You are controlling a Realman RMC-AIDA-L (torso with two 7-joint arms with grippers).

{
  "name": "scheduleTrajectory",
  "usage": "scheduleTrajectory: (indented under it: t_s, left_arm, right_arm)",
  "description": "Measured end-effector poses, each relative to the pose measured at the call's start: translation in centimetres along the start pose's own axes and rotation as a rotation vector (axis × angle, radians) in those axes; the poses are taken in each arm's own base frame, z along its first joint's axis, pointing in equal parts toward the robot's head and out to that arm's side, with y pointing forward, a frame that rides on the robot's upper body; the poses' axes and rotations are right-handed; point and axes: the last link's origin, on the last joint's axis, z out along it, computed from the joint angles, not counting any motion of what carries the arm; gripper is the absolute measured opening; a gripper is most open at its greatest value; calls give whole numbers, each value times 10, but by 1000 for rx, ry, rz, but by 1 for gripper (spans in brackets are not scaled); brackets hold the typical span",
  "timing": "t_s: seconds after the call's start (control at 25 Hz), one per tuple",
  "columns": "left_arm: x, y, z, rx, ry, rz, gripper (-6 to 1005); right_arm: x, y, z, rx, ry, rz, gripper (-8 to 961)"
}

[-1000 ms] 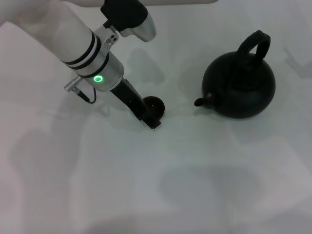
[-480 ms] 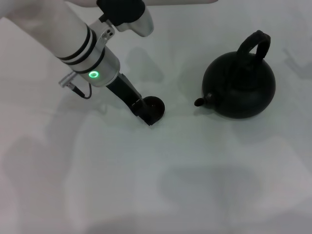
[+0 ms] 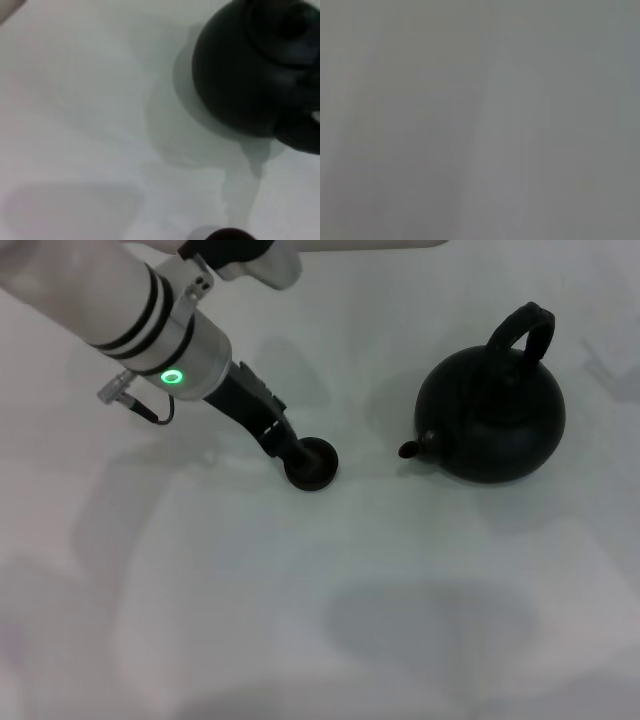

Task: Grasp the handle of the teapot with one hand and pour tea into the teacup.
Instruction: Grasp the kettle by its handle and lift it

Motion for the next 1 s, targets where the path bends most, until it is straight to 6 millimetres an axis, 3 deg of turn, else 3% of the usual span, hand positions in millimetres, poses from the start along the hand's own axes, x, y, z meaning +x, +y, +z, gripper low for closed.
scheduleTrajectory:
  t_s: [0.2,0.48,0.8,1.0]
  left_arm:
    - [-2,8,-22,26,87,18,879]
    - [-38,10,-53,181,274,47,879]
    - [-102,0,-84,352,645,43,878]
    - [-143,0,-83,408,886,55,877]
  right_arm:
    - [-1,-3,-5,4,-2,6,869]
    - [-5,-19,-23,34,14,7,868]
    - [2,-33,-33,40,83,4,867]
    - [11,-37,-31,-25,192,44,866]
